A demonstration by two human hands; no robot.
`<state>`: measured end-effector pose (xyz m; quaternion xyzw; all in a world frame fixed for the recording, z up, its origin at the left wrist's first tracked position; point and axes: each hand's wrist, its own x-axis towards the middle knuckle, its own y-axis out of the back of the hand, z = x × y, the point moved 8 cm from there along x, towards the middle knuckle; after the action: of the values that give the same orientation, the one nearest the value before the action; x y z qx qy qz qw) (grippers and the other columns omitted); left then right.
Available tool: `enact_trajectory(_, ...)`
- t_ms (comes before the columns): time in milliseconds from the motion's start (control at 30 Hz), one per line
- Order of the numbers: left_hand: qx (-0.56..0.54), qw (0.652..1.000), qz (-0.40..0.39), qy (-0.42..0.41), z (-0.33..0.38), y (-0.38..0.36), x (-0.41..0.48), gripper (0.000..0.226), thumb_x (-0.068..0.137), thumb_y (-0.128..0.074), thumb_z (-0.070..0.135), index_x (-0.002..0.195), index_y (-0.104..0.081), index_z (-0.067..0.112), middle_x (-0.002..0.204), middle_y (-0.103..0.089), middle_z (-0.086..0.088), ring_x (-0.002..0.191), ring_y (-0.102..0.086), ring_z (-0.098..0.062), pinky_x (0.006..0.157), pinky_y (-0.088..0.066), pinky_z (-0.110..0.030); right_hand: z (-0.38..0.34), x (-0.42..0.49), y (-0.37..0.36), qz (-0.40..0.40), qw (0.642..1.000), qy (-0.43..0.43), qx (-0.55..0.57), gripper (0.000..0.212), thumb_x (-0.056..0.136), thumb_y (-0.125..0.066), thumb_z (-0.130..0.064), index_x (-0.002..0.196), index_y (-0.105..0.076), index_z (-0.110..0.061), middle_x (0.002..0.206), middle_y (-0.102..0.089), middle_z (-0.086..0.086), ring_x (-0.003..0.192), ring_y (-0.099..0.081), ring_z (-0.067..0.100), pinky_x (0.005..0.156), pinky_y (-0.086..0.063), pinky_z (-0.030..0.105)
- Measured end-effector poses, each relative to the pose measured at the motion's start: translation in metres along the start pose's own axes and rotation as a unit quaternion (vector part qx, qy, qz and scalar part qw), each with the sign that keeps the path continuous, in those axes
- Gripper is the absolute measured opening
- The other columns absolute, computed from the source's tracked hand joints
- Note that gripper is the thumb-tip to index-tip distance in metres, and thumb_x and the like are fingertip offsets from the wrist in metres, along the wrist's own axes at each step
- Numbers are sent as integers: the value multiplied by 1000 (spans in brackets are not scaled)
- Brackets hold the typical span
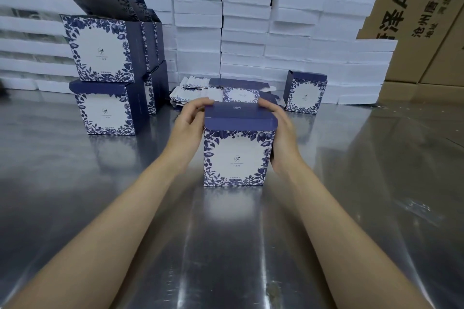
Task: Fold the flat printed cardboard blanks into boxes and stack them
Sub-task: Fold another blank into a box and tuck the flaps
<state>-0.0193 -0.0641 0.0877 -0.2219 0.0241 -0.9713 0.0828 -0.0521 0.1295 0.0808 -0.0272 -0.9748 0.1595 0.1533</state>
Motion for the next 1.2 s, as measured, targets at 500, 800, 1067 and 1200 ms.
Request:
enact_trajectory(500, 167, 970, -55, -166, 18, -11, -17, 46, 86, -48, 50, 119, -58, 20, 128, -56, 7, 126, -48, -8, 107, -37, -32, -18, -9, -1, -33, 994, 101, -2, 43, 97, -40, -46, 89, -73, -18, 134, -59, 1, 121, -55, 2, 90, -45, 14)
enact_trajectory(800, 100, 984, 13, -147, 35, -5, -17, 27, 95, -52, 30, 114, -65, 15, 113, -65, 8, 103, -58, 2, 88, -41, -13, -44, -24, -13, -54, 962, 238, -119, 14, 88, -61, -19, 92, -68, -7, 101, -70, 2, 101, -63, 6, 90, -44, 18)
enact_trajectory(1067, 156, 967, 13, -202, 38, -16, -24, 18, 97, -51, 27, 107, -63, 20, 108, -66, 3, 106, -60, -18, 95, -47, -39, -46, -27, -14, -73, 949, 252, -174, 7, 84, -71, -10, 91, -70, -8, 91, -67, -6, 89, -61, 3, 83, -44, 16)
enact_trajectory(1200, 136, 977, 23, -163, 32, -12, -22, 15, 98, -50, 30, 101, -62, 22, 103, -66, -4, 98, -62, -21, 88, -49, -40, -46, -29, -18, -77, 953, 243, -165, 9, 84, -73, -12, 79, -70, -19, 82, -68, -4, 79, -61, 6, 76, -46, 24)
